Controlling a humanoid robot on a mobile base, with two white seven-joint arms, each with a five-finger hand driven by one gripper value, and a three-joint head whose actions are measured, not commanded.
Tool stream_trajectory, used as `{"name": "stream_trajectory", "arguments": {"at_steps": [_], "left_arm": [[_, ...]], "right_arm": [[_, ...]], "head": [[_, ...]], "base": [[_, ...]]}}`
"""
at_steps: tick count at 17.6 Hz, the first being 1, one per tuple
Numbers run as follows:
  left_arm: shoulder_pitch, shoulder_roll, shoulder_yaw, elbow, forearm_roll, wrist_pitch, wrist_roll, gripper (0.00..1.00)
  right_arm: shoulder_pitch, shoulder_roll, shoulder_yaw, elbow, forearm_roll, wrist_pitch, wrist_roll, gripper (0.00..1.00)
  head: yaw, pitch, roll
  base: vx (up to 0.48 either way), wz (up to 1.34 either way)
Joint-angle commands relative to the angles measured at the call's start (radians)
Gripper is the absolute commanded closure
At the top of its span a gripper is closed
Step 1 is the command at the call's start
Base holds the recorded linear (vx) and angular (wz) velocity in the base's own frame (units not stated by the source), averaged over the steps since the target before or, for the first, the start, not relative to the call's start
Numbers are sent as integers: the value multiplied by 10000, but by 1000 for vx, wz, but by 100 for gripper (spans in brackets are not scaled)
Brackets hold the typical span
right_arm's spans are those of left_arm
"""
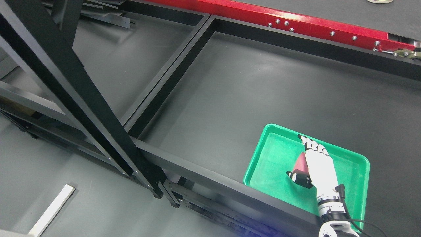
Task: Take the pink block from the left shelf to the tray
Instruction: 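Reach the right hand into the green tray onto the pink cube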
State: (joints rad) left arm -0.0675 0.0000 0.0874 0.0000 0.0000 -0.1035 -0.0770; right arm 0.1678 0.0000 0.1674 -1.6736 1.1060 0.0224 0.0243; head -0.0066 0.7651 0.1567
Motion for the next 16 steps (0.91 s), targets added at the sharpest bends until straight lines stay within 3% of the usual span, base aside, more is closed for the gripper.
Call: {"name": "stream_trajectory", "arguments": {"at_steps": [1, 12, 14, 16], "left_arm": [[0, 174, 0, -175, 77, 7, 3, 0], [0, 174, 0, -175, 77, 7, 3, 0], [0, 174, 0, -175, 77, 7, 3, 0], [0, 174, 0, -175, 77, 7, 3, 0]], "right_arm": [[70, -174, -94, 230, 46, 251, 64, 1], [470, -782, -201, 230, 31, 574, 125, 2], [454, -752, -338, 230, 31, 605, 95, 7], [439, -721, -431, 230, 16, 803, 95, 24]], "head": [[0, 0, 0], [0, 0, 0], [0, 0, 0], [0, 0, 0]], "base": [[68, -1], [26, 0], [0, 0], [0, 0]]}}
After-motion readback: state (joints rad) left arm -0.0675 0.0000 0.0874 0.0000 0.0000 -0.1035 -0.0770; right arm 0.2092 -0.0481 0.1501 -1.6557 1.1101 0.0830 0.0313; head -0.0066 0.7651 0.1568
